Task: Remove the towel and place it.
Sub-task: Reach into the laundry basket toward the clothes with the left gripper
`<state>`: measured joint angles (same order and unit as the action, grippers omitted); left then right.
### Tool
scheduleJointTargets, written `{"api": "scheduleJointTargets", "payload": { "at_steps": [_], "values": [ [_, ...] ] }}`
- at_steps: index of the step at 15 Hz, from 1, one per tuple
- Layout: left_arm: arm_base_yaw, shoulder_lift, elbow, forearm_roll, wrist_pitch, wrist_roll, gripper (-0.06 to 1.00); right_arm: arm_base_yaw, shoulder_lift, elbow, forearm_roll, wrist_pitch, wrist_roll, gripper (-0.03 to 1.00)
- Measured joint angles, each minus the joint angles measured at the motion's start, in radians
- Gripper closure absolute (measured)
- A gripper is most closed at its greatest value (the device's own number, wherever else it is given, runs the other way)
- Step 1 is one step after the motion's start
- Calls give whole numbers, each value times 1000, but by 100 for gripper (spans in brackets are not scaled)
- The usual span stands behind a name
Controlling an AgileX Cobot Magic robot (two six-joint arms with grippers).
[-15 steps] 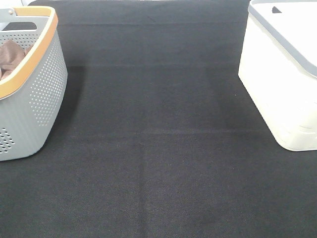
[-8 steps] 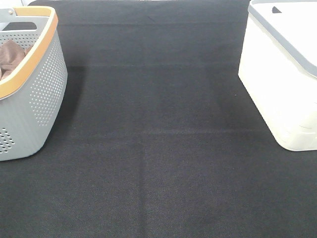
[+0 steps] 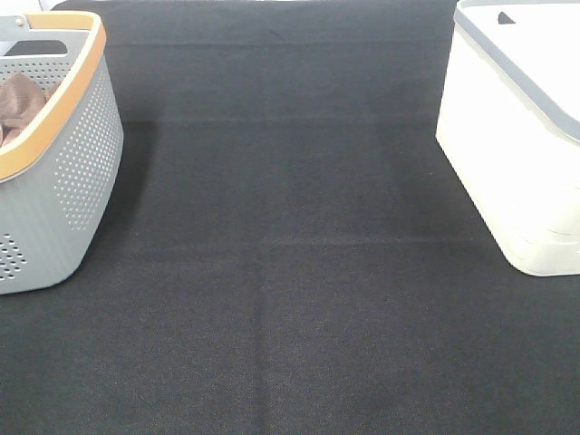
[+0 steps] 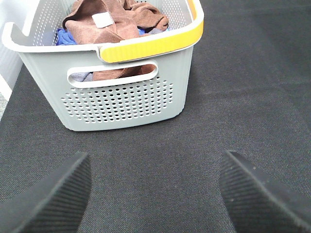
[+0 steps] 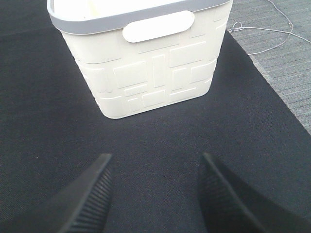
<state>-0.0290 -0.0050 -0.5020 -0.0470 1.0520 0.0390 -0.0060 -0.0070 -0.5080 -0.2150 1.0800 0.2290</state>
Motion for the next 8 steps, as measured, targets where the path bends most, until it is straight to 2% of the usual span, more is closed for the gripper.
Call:
{"api": "scheduleJointTargets", "payload": {
  "at_steps": [8],
  "values": [
    [0,0,0,0,0,0,24,0,0,0,0,0,0,46]
  ]
}}
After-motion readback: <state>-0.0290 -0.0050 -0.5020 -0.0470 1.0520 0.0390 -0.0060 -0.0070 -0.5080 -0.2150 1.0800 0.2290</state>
